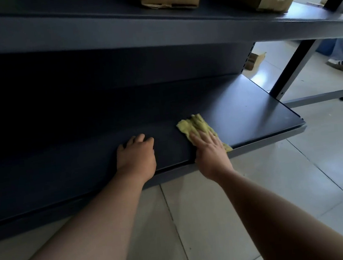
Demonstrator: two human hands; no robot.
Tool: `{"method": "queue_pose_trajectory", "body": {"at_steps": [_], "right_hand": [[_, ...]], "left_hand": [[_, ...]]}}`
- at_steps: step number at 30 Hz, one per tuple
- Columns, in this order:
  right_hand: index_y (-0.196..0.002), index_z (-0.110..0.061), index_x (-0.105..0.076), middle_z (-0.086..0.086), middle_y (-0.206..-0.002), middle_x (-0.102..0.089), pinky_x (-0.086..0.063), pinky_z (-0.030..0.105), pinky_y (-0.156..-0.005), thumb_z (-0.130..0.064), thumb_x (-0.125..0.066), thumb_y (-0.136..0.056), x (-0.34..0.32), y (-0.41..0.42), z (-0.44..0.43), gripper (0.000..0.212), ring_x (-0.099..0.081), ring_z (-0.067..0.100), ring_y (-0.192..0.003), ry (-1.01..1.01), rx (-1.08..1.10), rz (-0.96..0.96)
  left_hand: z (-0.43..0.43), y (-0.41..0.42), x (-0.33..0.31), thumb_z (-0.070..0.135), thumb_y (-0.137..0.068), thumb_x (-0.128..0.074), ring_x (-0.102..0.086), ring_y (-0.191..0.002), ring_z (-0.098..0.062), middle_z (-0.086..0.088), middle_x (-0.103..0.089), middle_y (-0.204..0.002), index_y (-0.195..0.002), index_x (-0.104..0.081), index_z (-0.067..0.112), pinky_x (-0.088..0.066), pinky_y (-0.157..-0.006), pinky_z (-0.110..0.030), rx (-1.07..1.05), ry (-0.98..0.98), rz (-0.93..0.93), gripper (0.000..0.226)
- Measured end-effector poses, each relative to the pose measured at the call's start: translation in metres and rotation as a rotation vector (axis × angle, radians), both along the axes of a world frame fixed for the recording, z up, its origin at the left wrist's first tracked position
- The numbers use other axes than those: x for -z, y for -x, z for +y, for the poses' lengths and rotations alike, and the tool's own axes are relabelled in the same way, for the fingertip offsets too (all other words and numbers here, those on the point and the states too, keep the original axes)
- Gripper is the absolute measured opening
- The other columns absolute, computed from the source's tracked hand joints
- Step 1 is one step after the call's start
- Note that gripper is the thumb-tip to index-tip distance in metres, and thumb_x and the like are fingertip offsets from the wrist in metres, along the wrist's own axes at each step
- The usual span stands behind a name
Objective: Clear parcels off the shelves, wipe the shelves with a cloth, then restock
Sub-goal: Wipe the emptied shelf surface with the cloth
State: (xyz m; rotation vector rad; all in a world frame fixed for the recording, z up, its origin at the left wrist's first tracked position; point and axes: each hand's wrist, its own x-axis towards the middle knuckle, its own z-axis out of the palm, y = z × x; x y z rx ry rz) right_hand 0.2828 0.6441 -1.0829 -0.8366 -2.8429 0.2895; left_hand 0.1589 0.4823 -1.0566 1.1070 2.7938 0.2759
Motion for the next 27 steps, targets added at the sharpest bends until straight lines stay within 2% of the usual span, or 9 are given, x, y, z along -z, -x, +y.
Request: {"method": "queue_pose_trajectory", "body": {"at_steps": [4,7,10,13,15,18,20,23,27], "right_hand": [[-0.148,-0.024,-0.032,0.004,-0.157,-0.023,-0.013,0.036,-0.118,-0.007,-0.043,-0.086,-0.006,-0.033,0.06,0.066,-0.015,0.025,-0.146,-0.054,0.179,-0.045],[-0.143,-0.021,-0.044,0.007,-0.157,-0.024,-0.016,0.034,-0.118,0.0,-0.047,-0.078,-0.016,-0.03,0.077,0.068,-0.019,0.027,-0.145,0.037,0.239,0.062],[-0.14,-0.031,-0.048,0.001,-0.158,-0.023,-0.018,0.035,-0.118,0.002,-0.046,-0.073,-0.014,-0.002,0.051,0.075,-0.018,0.022,-0.146,0.07,0.022,0.182],[-0.145,-0.04,-0.035,-0.004,-0.159,-0.019,-0.005,0.044,-0.12,-0.014,-0.044,-0.083,-0.007,0.031,0.028,0.068,-0.01,0.025,-0.147,0.036,-0.172,0.038],[-0.148,-0.04,-0.028,-0.003,-0.16,-0.015,0.003,0.045,-0.12,-0.018,-0.042,-0.089,-0.009,0.052,0.034,0.064,-0.005,0.026,-0.147,0.04,-0.234,-0.05],[-0.151,-0.04,-0.018,-0.001,-0.161,-0.006,0.002,0.043,-0.12,-0.02,-0.041,-0.093,-0.013,0.073,0.058,0.064,0.0,0.025,-0.148,0.024,-0.291,-0.146],[-0.151,-0.041,-0.015,-0.001,-0.162,-0.002,-0.002,0.043,-0.12,-0.016,-0.041,-0.091,-0.017,0.075,0.075,0.07,0.0,0.025,-0.148,0.037,-0.25,-0.145],[-0.15,-0.042,-0.016,0.001,-0.162,-0.002,-0.007,0.042,-0.119,-0.011,-0.042,-0.087,-0.019,0.062,0.111,0.075,-0.002,0.027,-0.148,0.021,-0.116,-0.104],[-0.152,-0.034,-0.018,0.005,-0.161,-0.009,-0.006,0.045,-0.12,-0.012,-0.04,-0.091,-0.021,0.037,0.149,0.068,-0.001,0.03,-0.148,0.075,0.198,-0.152]], "left_hand": [[0.028,-0.008,0.003,0.02,-0.1,-0.037,-0.022,-0.142,-0.022,0.001,-0.025,-0.154,-0.142,-0.036,0.023,-0.025,-0.113,-0.041,0.032,-0.032,0.026,0.042],[0.046,-0.011,0.004,0.019,-0.1,-0.038,-0.024,-0.141,-0.021,0.0,-0.026,-0.154,-0.146,-0.029,0.019,-0.028,-0.111,-0.037,0.034,-0.066,0.023,0.047],[0.055,-0.005,0.003,0.023,-0.101,-0.038,-0.031,-0.137,-0.022,-0.003,-0.029,-0.152,-0.145,-0.03,0.014,-0.032,-0.106,-0.036,-0.042,-0.071,0.003,0.046],[0.059,0.004,0.002,0.023,-0.1,-0.037,-0.036,-0.133,-0.023,-0.002,-0.032,-0.151,-0.142,-0.036,0.011,-0.036,-0.102,-0.036,-0.064,-0.05,0.016,0.043],[0.061,0.009,0.003,0.022,-0.101,-0.035,-0.04,-0.129,-0.025,-0.003,-0.036,-0.148,-0.135,-0.043,0.01,-0.039,-0.097,-0.036,-0.061,-0.048,0.03,0.037],[0.066,0.014,0.007,0.022,-0.101,-0.034,-0.036,-0.134,-0.024,-0.002,-0.034,-0.151,-0.139,-0.044,0.016,-0.039,-0.1,-0.035,-0.055,-0.057,0.047,0.04],[0.07,0.015,0.008,0.024,-0.102,-0.033,-0.032,-0.138,-0.024,0.001,-0.03,-0.154,-0.144,-0.04,0.022,-0.038,-0.104,-0.037,-0.058,-0.062,0.057,0.043],[0.08,0.017,0.008,0.026,-0.102,-0.033,-0.035,-0.135,-0.025,0.003,-0.032,-0.153,-0.142,-0.042,0.028,-0.042,-0.099,-0.039,-0.042,-0.042,0.097,0.041],[0.095,0.023,0.009,0.031,-0.102,-0.029,-0.032,-0.138,-0.027,0.005,-0.027,-0.155,-0.145,-0.034,0.033,-0.042,-0.095,-0.039,-0.043,0.008,0.099,0.043]]}}
